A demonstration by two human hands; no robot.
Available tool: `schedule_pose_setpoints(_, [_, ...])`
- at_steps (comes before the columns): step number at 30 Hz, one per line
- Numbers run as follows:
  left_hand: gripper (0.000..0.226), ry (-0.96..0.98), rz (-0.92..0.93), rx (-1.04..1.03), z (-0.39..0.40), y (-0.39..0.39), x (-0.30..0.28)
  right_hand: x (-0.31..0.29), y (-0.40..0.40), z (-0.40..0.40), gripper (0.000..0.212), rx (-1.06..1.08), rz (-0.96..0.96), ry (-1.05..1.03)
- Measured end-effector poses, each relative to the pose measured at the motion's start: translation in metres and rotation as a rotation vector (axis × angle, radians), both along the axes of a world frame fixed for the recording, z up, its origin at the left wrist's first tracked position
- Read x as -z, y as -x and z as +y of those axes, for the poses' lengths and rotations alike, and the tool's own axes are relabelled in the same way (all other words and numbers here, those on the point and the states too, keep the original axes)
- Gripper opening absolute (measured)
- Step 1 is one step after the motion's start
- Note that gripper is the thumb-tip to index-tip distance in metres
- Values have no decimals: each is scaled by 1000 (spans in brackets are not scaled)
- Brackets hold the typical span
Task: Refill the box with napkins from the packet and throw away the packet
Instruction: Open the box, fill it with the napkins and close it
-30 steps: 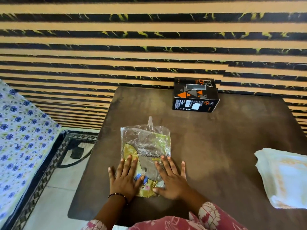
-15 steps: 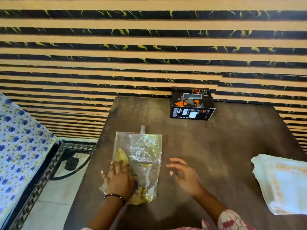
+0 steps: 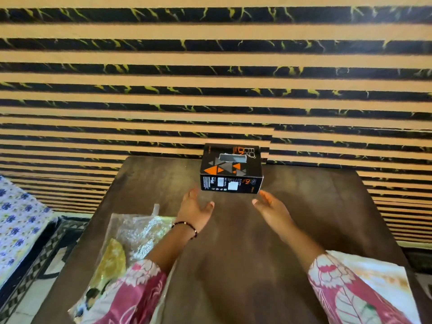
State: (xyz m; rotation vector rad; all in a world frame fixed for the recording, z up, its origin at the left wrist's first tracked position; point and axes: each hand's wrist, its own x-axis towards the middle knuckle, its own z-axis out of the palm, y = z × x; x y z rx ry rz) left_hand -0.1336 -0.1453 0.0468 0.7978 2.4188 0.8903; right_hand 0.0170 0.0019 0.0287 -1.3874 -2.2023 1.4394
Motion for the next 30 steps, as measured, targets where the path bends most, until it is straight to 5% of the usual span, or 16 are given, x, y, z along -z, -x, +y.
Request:
schedule_pose_setpoints(14, [56,40,-59,-87,73,38,15,11,31,50,58,16,66,75])
schedule_pose_setpoints(26, [45,-59,7,-128,-50,-57,19,-2,-94,-47,31,-77,-23,-61])
schedule_pose_setpoints(30, [43,-74,206,-51,-78,-84,23,6,-128,-57,13,8,-26,-57])
